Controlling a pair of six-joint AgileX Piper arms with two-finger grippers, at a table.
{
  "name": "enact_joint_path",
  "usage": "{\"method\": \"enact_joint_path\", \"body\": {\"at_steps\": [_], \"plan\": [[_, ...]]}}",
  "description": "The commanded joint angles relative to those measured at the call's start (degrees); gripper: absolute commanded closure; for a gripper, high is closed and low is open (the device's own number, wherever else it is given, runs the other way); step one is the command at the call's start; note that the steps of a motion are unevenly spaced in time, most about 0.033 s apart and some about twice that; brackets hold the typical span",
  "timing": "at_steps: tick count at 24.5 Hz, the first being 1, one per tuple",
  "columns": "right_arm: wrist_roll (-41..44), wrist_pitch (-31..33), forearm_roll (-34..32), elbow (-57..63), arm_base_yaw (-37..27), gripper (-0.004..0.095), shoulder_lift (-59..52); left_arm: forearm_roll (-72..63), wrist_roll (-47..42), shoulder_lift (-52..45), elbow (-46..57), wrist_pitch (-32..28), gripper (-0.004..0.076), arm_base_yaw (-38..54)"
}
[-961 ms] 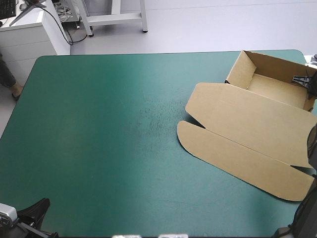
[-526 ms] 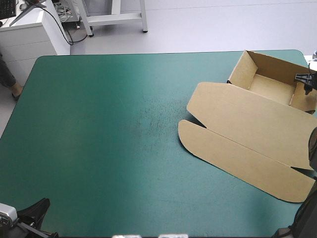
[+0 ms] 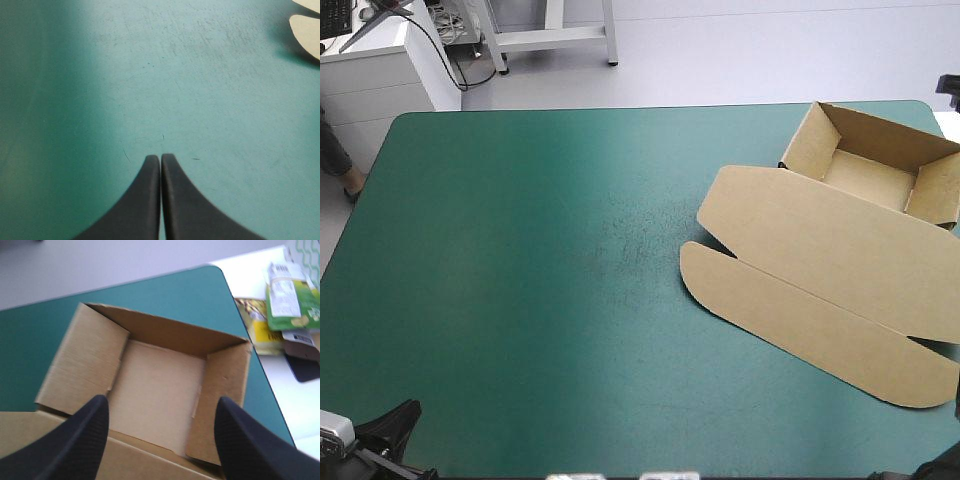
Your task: Fold the box
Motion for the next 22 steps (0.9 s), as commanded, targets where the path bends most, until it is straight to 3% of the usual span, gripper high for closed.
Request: {"method": "enact_joint_path", "body": {"at_steps": [1, 3, 4, 5, 8, 15, 22], "plan": [[-2.6, 0.2, 4.5, -1.5, 1.0, 0.0399, -8.4, 0.1, -0.5, 1.1, -1.1, -4.0, 0.0732, -0.3], [-4.2, 0.2, 4.5, -1.1, 2.8, 0.0565, -12.2, 0.1, -0.5, 1.1, -1.1, -4.0, 0.0732, -0.3], [-5.1, 0.2, 4.5, -0.2, 4.8, 0.0793, -16.3, 0.1, -0.5, 1.1, -1.1, -4.0, 0.0732, -0.3], [-5.9, 0.2, 4.6, 0.3, 5.6, 0.0907, -17.4, 0.1, -0.5, 1.1, -1.1, -4.0, 0.0732, -0.3], [-6.7, 0.2, 5.4, 5.0, 8.0, 0.0927, -24.4, 0.1, -0.5, 1.1, -1.1, -4.0, 0.0732, -0.3], [-12.6, 0.2, 7.1, 30.0, 9.9, 0.0927, -46.2, -0.1, -0.5, 1.1, -1.1, -4.0, 0.0732, -0.3], [-13.0, -6.4, 9.7, 51.9, 10.0, 0.0925, -65.5, 0.0, -0.5, 1.1, -1.1, -4.0, 0.0732, -0.3]]}}
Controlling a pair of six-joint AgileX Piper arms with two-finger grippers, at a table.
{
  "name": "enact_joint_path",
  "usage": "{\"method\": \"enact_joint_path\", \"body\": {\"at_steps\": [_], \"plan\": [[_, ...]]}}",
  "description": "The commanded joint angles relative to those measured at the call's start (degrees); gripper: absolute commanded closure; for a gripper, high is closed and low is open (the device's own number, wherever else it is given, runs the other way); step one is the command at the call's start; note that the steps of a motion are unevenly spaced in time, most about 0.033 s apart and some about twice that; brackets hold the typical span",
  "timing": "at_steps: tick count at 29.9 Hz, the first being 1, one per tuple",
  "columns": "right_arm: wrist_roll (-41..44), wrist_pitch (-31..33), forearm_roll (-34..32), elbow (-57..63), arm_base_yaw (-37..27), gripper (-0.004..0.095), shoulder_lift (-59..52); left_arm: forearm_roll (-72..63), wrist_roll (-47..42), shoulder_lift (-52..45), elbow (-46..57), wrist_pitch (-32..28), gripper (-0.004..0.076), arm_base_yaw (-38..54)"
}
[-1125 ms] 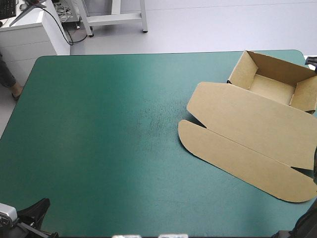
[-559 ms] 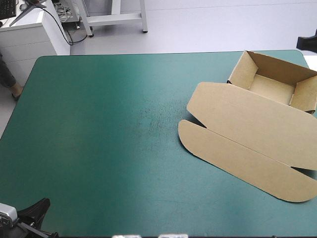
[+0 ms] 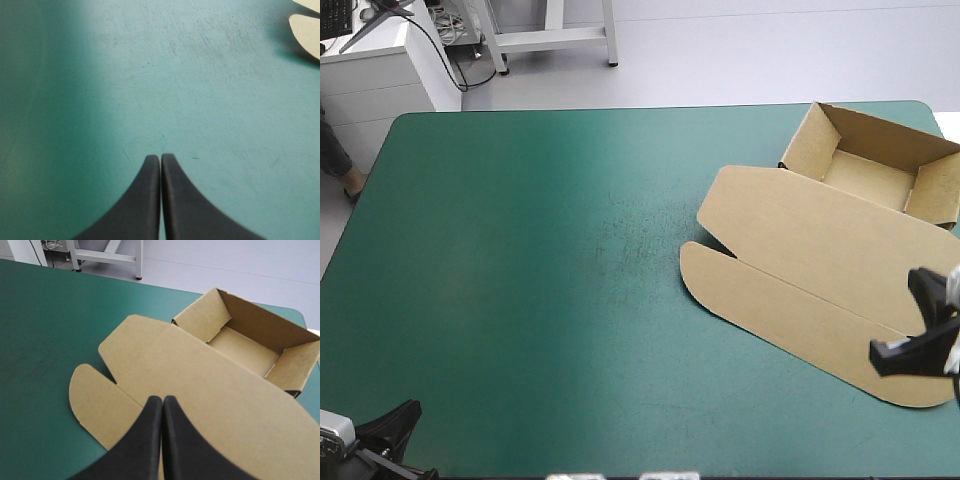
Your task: Fold the box
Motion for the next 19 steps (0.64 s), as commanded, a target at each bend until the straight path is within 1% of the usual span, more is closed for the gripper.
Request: {"method": "enact_joint_path", "body": {"at_steps": [1, 6, 9, 13, 17, 19], "plan": [[-0.7, -7.3, 2.2, 7.9, 0.1, 0.0925, -6.9, 0.0, -0.5, 1.1, -1.2, -4.1, 0.0732, -0.3], [-2.0, -12.7, 2.6, 23.2, 2.2, 0.0925, -15.8, 0.0, -0.5, 1.1, -1.2, -5.0, 0.0732, -0.3], [-2.1, -16.4, 2.6, 32.3, 5.1, 0.0924, -19.3, 0.0, -0.5, 1.1, -1.2, -5.0, 0.0732, -0.3], [-6.2, -20.7, 2.4, 43.0, 9.9, 0.0920, -23.0, 0.0, -0.5, 1.1, -1.2, -5.1, 0.0732, -0.3], [-6.3, -24.0, 1.8, 48.9, 12.6, 0.0919, -26.4, 0.0, -0.3, 1.1, -1.1, -5.1, 0.0732, -0.3], [-6.4, -24.4, 2.0, 49.0, 12.7, 0.0919, -27.8, 0.0, 0.2, 1.1, -0.3, -5.2, 0.0732, -0.3]]}}
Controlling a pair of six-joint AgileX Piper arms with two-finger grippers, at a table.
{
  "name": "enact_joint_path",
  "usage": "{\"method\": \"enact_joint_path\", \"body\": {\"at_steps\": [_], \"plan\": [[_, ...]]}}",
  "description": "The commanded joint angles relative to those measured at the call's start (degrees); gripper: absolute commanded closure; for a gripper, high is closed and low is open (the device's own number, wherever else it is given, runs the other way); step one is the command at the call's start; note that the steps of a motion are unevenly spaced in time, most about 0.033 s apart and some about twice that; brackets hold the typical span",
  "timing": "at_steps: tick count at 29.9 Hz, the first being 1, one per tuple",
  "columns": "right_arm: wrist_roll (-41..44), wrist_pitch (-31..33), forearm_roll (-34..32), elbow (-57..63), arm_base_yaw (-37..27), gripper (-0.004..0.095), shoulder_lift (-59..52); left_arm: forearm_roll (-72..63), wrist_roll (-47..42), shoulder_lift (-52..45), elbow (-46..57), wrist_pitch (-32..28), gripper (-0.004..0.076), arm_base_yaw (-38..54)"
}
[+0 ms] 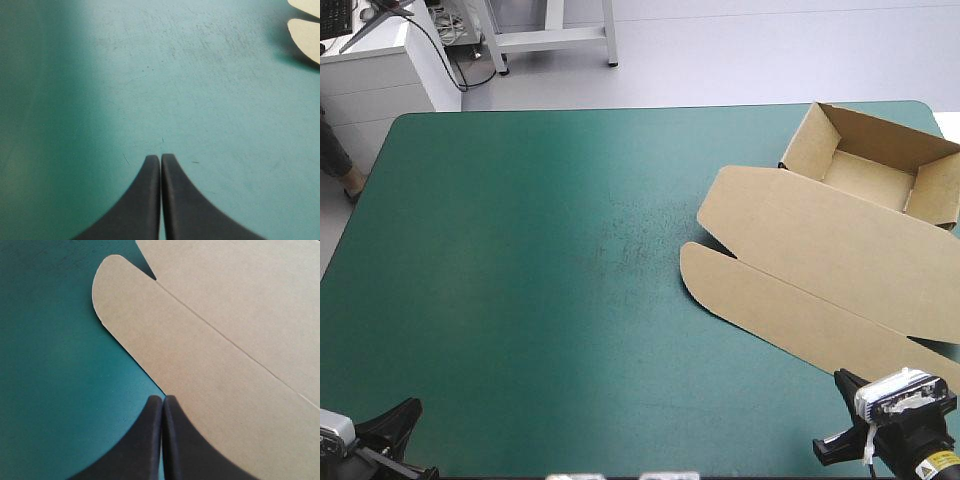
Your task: Fold the box
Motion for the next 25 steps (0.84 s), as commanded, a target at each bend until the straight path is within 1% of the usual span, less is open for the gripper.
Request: {"method": "enact_joint_path", "body": {"at_steps": [1, 6, 25], "plan": [[-0.7, -6.0, 1.1, -0.7, 0.5, 0.0920, -1.3, 0.0, 0.4, 1.1, 0.1, -4.3, 0.0732, -0.3], [-0.7, -5.7, 1.1, -0.7, 0.5, 0.0921, -2.0, -2.6, 0.9, 1.1, 3.8, -5.6, 0.0732, -0.3], [-0.7, -5.7, 1.1, -0.7, 0.5, 0.0921, -2.0, -2.9, 0.9, 1.1, 3.8, -5.0, 0.0732, -0.3]]}}
